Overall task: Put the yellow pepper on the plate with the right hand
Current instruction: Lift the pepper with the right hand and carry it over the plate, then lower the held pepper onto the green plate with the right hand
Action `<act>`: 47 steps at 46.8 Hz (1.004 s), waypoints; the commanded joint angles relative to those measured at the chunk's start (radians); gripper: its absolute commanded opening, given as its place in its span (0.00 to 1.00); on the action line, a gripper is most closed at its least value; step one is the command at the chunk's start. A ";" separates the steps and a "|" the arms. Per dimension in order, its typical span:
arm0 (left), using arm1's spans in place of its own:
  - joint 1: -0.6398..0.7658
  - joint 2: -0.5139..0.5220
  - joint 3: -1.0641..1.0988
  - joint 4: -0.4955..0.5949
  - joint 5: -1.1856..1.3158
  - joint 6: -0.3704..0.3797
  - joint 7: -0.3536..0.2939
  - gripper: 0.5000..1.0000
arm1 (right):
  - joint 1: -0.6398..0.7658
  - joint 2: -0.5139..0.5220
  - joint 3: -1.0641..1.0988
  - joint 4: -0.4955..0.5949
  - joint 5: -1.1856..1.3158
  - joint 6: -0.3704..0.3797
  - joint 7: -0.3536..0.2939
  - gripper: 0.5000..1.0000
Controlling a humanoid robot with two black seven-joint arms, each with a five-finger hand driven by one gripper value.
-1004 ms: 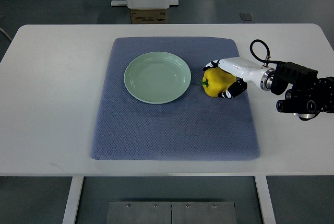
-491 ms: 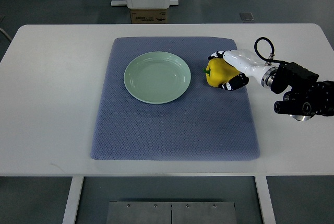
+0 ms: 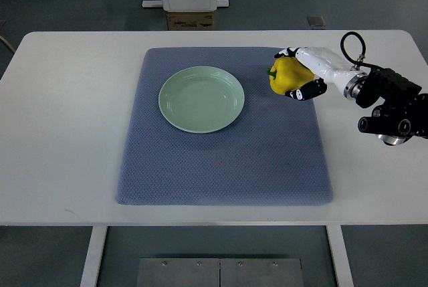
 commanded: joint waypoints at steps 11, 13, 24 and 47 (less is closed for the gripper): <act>0.000 0.000 0.001 0.000 0.001 0.000 0.000 1.00 | 0.124 0.021 0.001 0.073 0.000 0.000 0.006 0.00; 0.000 0.000 -0.001 0.000 0.001 0.000 0.000 1.00 | 0.142 0.038 0.001 0.077 0.000 0.000 0.006 0.00; 0.000 0.000 0.001 0.000 0.001 0.000 0.000 1.00 | 0.159 0.145 0.001 0.070 0.004 0.000 -0.002 0.00; 0.000 0.000 0.001 0.000 -0.001 0.000 0.000 1.00 | 0.132 0.265 -0.002 0.013 0.079 0.000 -0.005 0.00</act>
